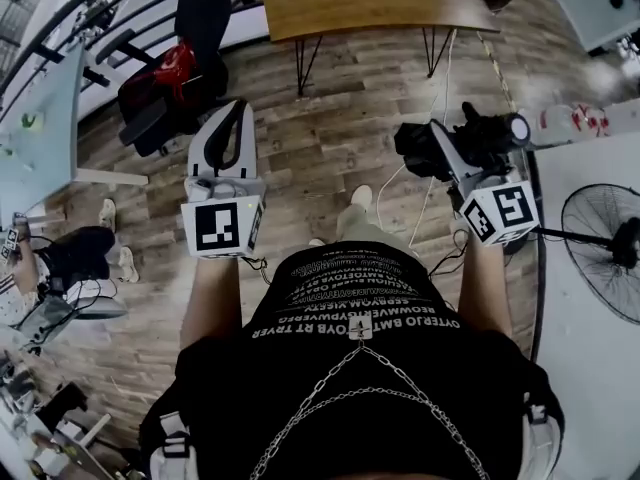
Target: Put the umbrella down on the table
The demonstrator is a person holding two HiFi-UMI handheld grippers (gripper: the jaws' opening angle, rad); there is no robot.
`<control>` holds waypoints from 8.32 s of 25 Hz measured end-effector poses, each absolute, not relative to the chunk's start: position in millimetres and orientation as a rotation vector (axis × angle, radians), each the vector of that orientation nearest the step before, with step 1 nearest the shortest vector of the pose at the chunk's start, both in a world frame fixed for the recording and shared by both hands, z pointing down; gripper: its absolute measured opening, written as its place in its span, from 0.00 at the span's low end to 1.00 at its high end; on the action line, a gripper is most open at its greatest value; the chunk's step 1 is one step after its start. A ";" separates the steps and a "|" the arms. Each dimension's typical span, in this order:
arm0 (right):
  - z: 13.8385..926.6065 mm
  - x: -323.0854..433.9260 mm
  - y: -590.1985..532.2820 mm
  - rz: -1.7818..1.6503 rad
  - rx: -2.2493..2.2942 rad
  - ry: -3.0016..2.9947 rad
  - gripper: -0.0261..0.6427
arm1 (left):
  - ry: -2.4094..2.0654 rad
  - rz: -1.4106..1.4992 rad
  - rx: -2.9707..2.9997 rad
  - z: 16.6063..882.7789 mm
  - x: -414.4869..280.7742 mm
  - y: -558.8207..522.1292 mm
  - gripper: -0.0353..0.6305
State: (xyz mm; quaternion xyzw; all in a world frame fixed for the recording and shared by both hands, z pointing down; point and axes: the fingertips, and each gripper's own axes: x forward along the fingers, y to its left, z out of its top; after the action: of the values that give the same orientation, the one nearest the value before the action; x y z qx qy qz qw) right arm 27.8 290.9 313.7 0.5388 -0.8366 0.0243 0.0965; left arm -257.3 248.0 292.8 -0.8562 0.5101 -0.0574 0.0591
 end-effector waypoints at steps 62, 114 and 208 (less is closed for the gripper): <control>345.0 166.0 50.5 0.117 1.489 -2.568 0.46 | 1.629 -0.255 -2.634 349.0 -101.2 26.1 0.10; 373.4 108.8 -256.5 0.246 1.400 -2.636 0.46 | 1.542 -0.341 -2.721 373.8 -91.5 -268.4 0.10; 489.9 110.3 -331.8 0.390 1.322 -2.583 0.07 | 1.853 -0.168 -2.631 364.7 -147.9 -267.3 0.10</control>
State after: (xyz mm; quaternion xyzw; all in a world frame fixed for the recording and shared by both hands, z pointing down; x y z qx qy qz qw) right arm 110.3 -331.8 489.9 0.4489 -0.8773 0.1325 0.1066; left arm -147.9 -267.3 364.7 -0.8159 0.5745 -0.0522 -0.0404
